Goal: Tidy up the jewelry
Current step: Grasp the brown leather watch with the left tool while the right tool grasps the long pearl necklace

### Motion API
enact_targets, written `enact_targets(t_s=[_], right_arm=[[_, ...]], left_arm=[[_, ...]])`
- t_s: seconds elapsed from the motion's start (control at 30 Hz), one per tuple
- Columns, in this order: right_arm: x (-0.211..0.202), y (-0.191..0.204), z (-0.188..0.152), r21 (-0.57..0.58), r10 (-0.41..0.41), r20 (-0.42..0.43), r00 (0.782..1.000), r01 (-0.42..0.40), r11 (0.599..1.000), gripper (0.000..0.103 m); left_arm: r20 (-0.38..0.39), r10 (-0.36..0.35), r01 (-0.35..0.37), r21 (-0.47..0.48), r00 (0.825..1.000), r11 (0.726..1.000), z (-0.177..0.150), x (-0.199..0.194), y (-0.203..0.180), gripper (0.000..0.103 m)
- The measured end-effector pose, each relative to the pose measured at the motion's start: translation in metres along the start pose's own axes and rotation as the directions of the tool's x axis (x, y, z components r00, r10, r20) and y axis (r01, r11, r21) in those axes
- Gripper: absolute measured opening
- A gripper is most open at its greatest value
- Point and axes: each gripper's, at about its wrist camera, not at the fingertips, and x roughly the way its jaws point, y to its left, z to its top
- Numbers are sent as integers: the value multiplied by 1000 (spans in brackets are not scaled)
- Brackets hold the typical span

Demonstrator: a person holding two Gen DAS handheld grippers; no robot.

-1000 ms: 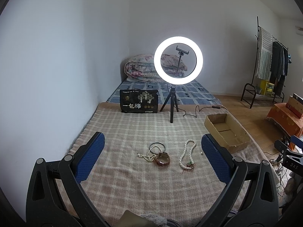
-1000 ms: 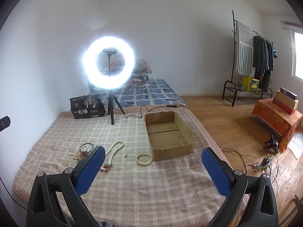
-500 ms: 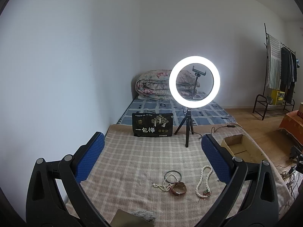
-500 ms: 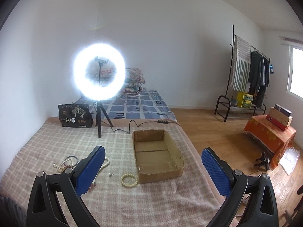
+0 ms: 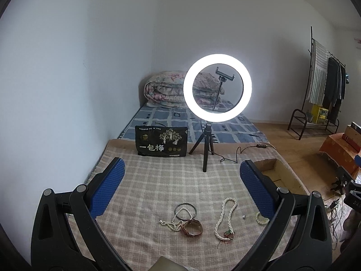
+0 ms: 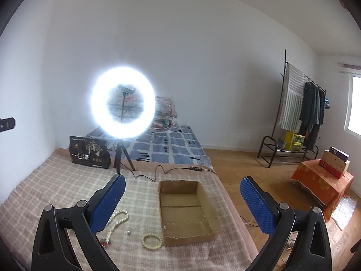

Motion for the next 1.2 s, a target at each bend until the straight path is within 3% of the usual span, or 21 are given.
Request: enact_targets(t_s=[0.3,0.47,0.63,0.7,0.77,0.87,0.93,1.2], right_arm=[[57,35,-18,26,141,-109,984,-139,990,103],[103,51,-42,84,260,-255,931,-247,965,94],[139,57,-70,158,319,-352,880,-281,947,93],[155,62,-83,186,343,-394,853,-292,938,88],[171,66,-97,221,379,-442,813,-311,924,83],[192,74,-119,266,422,-505,753,-329,906,77],[202,81,-131,286,443,-539,716,-339,896,74],[236,99,-162,371,495,-620,609,-329,869,56]], left_arm=[[-125,9,-11,-11,992,1000,-38,46,19,92],[-195,14,-17,-13,981,1000,-59,69,30,85],[-269,9,-19,-34,963,999,-78,90,39,75],[-314,-9,-7,-51,949,999,-88,101,41,71],[-379,-56,26,-85,924,996,-102,117,41,65],[-486,-137,53,-182,863,982,-122,143,44,53],[-531,-154,46,-210,833,977,-136,155,42,48],[-623,-143,50,-165,769,985,-164,179,23,48]])
